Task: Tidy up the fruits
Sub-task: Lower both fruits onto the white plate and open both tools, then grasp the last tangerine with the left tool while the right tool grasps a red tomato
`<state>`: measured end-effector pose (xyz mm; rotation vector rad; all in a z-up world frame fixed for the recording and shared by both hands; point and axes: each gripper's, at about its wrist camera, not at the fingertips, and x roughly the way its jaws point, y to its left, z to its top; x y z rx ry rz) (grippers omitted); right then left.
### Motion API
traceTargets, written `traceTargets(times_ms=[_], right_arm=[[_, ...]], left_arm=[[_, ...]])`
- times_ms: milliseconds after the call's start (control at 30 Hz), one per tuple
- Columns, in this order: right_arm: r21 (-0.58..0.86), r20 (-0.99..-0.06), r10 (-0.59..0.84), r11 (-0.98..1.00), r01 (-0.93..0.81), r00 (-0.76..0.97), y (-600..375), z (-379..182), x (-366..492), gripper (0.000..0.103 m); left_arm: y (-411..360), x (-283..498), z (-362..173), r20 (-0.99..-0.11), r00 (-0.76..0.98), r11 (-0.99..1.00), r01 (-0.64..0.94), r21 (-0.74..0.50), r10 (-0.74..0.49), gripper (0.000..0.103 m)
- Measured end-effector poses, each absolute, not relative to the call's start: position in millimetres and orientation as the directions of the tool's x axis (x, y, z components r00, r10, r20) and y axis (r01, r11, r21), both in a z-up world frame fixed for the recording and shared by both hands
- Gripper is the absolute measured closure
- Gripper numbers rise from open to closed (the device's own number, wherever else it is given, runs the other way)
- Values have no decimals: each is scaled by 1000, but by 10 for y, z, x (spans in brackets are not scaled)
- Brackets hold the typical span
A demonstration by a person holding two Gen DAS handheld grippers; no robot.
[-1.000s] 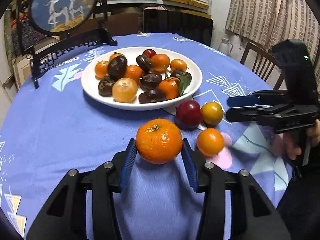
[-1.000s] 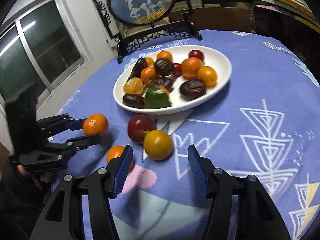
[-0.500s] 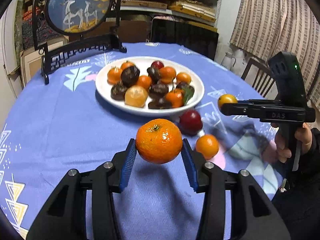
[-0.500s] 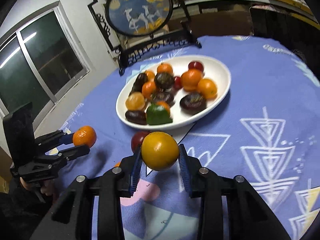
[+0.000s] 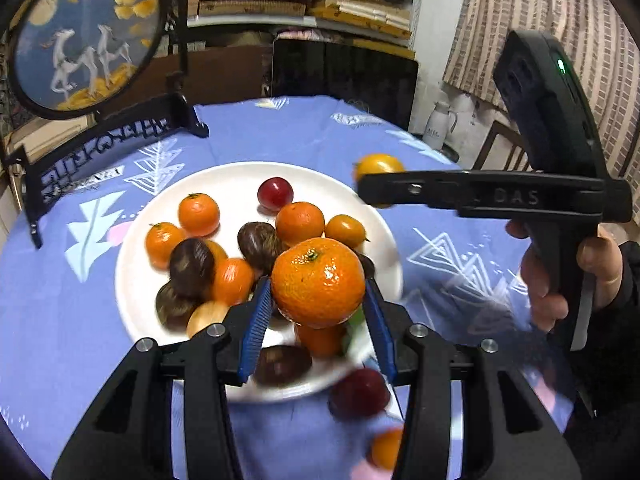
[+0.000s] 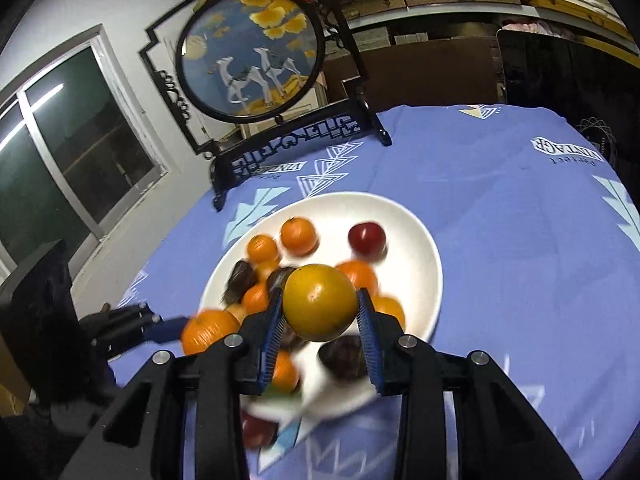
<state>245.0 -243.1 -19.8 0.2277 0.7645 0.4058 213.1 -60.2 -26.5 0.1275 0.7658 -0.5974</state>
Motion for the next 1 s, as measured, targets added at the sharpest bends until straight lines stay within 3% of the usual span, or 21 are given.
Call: traceTargets(times_ms=[133,200,267,600,933,1000], right_arm=[[342,-639,415,907,-244,648,-2428,-347,2751,61],[351,-625,401,911,-218,669,-2480,-397,2785,50],[365,-620,408,906,-213,671,-2513,-451,2756,50],[396,-558,401,898,-192,727,-2752,-469,2347,47],[444,-533,388,885,-142,752,-2975,-571,1928,46],[451,-536,390,882,-137,749,-2989,-595,1865,46]], left_arm=[[-697,2335,-400,-707,537,831,541,-130,-461,57],[-707,2336,-417,-696,550,834,536,-129,-461,36],[-674,2304,-395,-681,566,837,532,-129,-464,32],[-185,1699,-331,-665,561,824,547,-149,-493,32],[-492,934,-593,-703,539,779,626,-34,-464,32],[-582,972,-668,-727,516,779,625,-42,-454,43]])
